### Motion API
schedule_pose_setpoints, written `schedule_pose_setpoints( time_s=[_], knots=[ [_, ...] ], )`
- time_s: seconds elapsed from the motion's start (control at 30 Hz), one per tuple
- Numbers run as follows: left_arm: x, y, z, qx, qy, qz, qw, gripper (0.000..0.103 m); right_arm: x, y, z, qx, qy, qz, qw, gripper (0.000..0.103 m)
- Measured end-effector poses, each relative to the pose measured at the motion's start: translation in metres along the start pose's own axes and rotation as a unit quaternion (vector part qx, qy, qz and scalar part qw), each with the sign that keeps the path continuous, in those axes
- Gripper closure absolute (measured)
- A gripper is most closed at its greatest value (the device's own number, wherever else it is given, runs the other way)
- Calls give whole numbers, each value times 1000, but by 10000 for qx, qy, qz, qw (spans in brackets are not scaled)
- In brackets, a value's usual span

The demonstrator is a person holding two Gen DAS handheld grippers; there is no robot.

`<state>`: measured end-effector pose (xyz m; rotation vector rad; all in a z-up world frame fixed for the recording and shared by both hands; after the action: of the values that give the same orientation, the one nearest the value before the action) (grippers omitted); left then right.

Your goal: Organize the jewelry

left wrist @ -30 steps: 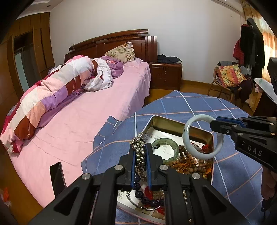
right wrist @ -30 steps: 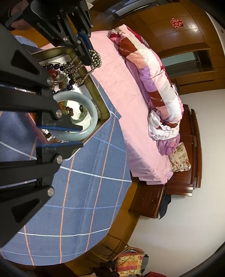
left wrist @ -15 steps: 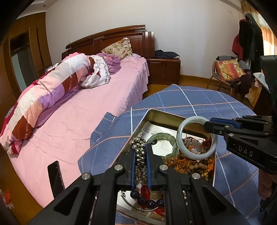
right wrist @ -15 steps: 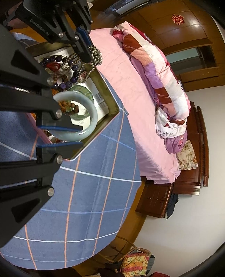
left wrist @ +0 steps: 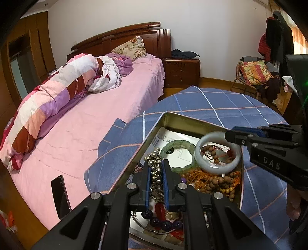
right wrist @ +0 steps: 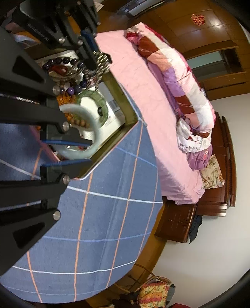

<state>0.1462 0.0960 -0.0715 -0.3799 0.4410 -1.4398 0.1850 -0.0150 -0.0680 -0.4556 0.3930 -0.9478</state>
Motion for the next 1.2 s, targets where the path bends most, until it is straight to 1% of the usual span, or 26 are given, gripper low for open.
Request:
schedule_pose_setpoints(
  time_s=[0.03,0.07,0.13,0.17,0.2,0.23,0.27,0.33,0.43,0.53,0.83,1.2],
  knots=[
    [0,-1,0,-7,7,11,10000,82,1,-2,1,26,40,16,10000,73],
    [0,-3,0,-14,11,66,10000,75,1,-3,1,46,60,26,10000,60],
    [-1,-10,2,119,-13,152,9998,38,2,-10,3,161,98,-2,9998,50],
    [-2,-15,4,209,-24,217,9995,32,3,-13,4,202,105,-47,9997,50],
    [-3,-21,6,306,-55,253,9992,29,4,-17,4,237,123,-70,9996,50],
    [-4,-26,7,326,-90,231,9992,29,5,-22,4,280,155,-85,9995,48],
    [-5,-29,7,331,-123,219,9991,29,5,-26,4,318,177,-111,9993,44],
    [-8,-39,6,392,-205,242,9987,29,7,-37,3,422,231,-184,9987,39],
    [-14,-51,4,455,-323,243,9981,29,8,-56,0,569,289,-206,9978,38],
    [-16,-60,3,499,-327,298,9978,29,5,-64,-1,642,318,-167,9973,34],
    [-16,-73,6,615,-346,297,9971,29,-5,-72,-3,729,349,-91,9967,33],
    [-16,-74,5,590,-394,319,9970,29,-4,-72,-5,713,358,-92,9968,32]
  ],
)
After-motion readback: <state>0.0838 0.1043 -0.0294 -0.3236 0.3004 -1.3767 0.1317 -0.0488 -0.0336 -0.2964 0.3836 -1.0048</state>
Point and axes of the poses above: each gripper's, at about its wrist camera, not at the fingertips, and y roughly the way its jaws point, x to its right, z to its top, the point moved 5 cm from there along y, roughly the way its jaws point, and after that the axes turned 15 degrees about x, right-handed, at the moved point
